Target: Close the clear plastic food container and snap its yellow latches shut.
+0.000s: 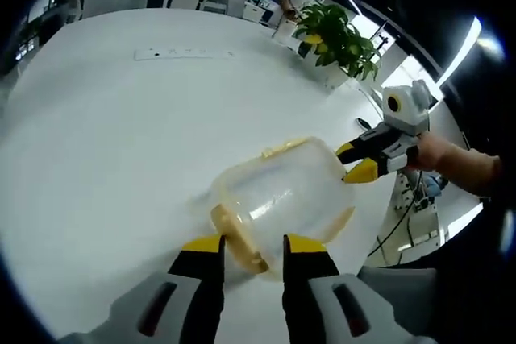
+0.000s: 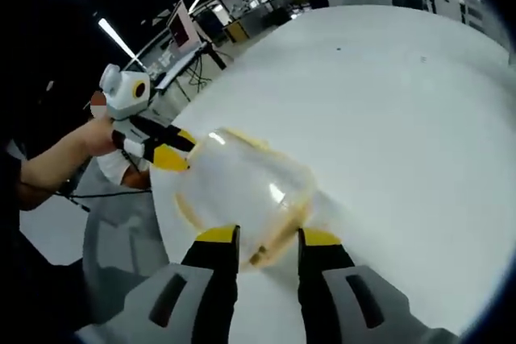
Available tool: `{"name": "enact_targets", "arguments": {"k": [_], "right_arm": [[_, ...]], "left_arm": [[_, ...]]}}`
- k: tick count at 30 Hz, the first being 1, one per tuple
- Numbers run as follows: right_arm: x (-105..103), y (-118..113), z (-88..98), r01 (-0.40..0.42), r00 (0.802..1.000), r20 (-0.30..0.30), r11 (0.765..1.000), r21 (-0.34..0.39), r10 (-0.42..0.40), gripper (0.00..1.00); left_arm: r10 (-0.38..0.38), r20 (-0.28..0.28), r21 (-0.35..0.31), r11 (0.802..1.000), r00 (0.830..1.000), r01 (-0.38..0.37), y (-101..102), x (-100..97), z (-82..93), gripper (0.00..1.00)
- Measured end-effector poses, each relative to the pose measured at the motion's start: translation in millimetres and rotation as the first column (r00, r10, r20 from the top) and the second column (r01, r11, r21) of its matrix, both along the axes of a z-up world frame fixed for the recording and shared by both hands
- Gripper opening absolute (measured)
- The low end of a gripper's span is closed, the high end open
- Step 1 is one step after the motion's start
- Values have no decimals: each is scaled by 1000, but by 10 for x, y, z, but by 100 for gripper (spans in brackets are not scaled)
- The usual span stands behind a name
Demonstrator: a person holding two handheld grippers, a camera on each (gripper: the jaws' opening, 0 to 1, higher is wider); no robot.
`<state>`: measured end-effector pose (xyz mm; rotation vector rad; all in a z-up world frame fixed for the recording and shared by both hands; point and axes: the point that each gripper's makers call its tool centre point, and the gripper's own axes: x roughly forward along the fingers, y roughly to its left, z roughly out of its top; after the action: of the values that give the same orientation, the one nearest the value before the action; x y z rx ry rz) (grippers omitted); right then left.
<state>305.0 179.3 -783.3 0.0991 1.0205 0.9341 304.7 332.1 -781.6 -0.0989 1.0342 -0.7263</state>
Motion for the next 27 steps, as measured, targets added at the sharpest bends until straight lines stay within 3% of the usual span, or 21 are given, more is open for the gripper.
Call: {"name": "enact_targets", "arguments": {"k": [2,3,4,8,9,10,11,13,17,21,27], "right_arm": [[-6,10,3,-10,1000,-2,1000,-2,10,24],[-14,16,6,-15,1000,-4,1000,-2,15,23],[-4,19,7,-16,1000,-3,1000,-6,16,23],[-38,41,4,1,1000,-23,1000,-2,-1,21],[-95,62,-4,12,997,-70,1000,12,-11,21],[-236,166,11,-22,989,-147,997,81,34,19],[-216,121,-35,29,987,-158,998,55,-20,18],[-188,101,-23,12,998,-54,1000,24,-11,19],[-193,74,-23,110,993,-55,989,102,-105,19],[-180,87,-13,112,992,-65,991,76,-107,20],[-252,81,-24,100,986,-137,995,6,-98,20]], "left_arm": [[-23,3,1,1000,1000,23,-3,-4,-6,19],[-46,-15,-29,999,999,45,-38,-48,9,17],[-34,-4,-3,999,999,34,-41,2,-11,17],[-43,-7,0,999,999,43,-16,-7,-2,17],[-43,-8,-2,999,999,43,-2,-3,-4,17],[-41,-9,-5,999,999,41,10,-2,13,17],[-41,-7,-5,999,999,41,33,15,16,17],[-48,-11,-5,999,999,48,28,20,19,17],[-9,-58,-28,1000,998,8,42,8,1,17],[-11,-64,-22,1000,998,10,40,9,-5,17],[-50,-49,-20,999,998,49,40,-6,-16,17]]}}
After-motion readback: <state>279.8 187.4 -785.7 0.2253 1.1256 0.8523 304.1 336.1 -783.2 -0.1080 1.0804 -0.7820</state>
